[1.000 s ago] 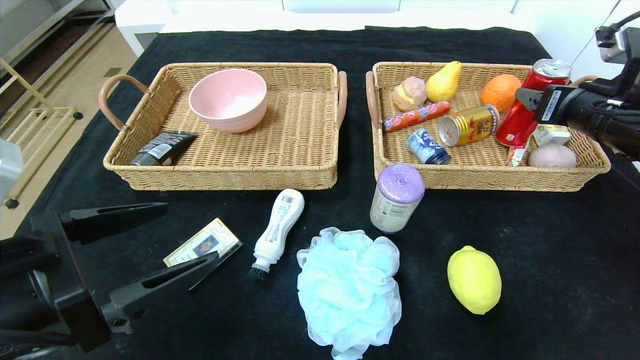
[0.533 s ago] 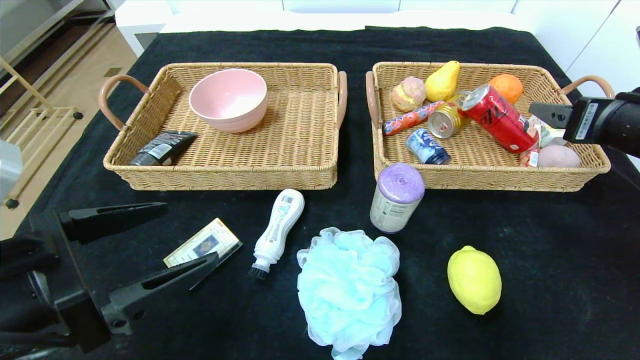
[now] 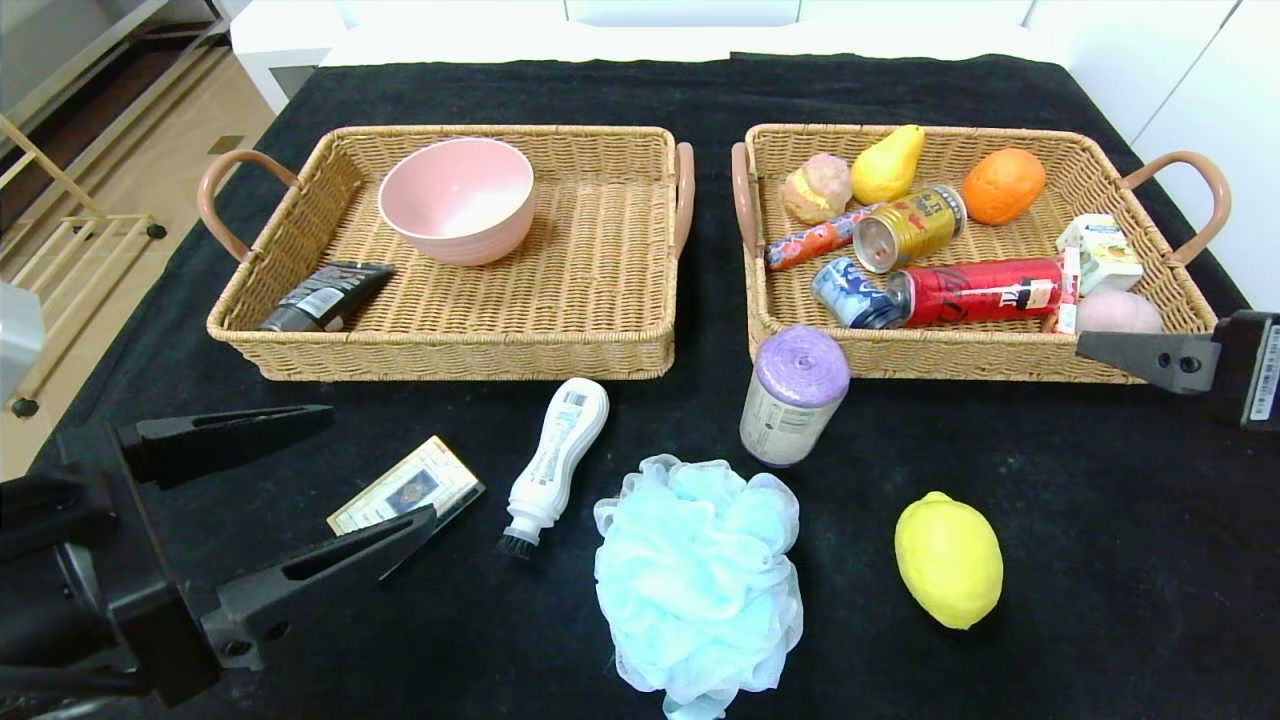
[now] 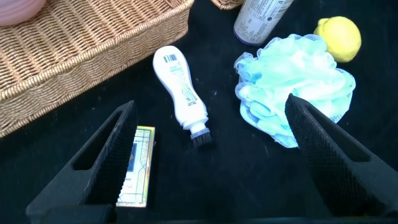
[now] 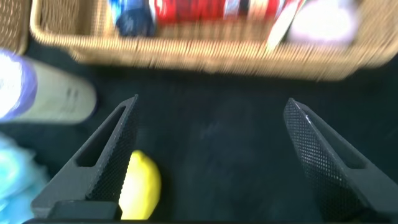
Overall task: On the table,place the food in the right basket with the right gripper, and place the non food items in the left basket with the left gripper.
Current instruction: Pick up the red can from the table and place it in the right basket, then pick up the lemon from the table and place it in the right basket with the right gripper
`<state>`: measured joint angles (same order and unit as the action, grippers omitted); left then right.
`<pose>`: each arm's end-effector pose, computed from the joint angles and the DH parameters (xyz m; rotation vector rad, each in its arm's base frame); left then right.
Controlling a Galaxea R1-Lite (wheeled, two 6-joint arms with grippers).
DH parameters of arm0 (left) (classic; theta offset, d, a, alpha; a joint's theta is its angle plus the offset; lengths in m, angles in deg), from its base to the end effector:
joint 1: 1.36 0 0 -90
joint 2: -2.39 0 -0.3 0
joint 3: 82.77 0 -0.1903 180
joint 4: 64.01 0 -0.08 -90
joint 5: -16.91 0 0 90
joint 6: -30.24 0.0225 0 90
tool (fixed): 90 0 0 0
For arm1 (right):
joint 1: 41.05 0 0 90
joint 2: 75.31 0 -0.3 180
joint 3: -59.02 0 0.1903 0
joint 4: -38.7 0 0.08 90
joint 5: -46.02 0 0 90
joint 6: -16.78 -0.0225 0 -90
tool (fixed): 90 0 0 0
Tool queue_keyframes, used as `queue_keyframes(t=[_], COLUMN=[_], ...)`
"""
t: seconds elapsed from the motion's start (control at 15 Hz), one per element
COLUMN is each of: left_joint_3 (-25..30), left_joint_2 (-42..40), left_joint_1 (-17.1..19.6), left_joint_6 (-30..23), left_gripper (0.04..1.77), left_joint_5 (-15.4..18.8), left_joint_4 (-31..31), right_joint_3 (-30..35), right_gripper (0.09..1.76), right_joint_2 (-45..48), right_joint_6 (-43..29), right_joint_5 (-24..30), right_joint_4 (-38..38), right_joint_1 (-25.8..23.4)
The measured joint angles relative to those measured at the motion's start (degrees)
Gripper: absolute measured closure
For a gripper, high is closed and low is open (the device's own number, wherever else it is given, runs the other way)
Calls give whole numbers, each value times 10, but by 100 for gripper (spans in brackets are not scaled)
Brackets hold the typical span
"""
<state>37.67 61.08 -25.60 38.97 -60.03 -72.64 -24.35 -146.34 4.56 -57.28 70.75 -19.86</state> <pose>0.1213 -0.0602 0.2454 0.1601 0.0874 -0.6593 0.1737 0.0618 0.2900 0.1090 0.3415 0.1006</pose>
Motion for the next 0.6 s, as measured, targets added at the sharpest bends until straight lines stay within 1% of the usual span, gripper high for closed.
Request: queue_keyframes(t=[0.13,0.27,0.33,0.53,0.6], left_joint_3=[0,0,0,0,0], left_joint_2=[1,4,5,10,11], left_joint_1=[0,0,0,0,0], left_joint_6=[0,0,0,0,2], left_gripper=[9,9,9,9,9], left_joint_5=[0,0,0,0,-1], left_joint_4=[0,0,0,0,0], right_joint_3=[-11,-18,-21,-23,-23], right_gripper=[17,16,16,15,15], right_joint_2=[-9,-25,-36,-76,-87], right_joint_6=[-47,-71,-76,-81,-80], right_joint_5=[-1,-2,-7,-57,-59], right_joint_4=[37,55,57,57,57], right_joint_1=[22,44,55,93,107])
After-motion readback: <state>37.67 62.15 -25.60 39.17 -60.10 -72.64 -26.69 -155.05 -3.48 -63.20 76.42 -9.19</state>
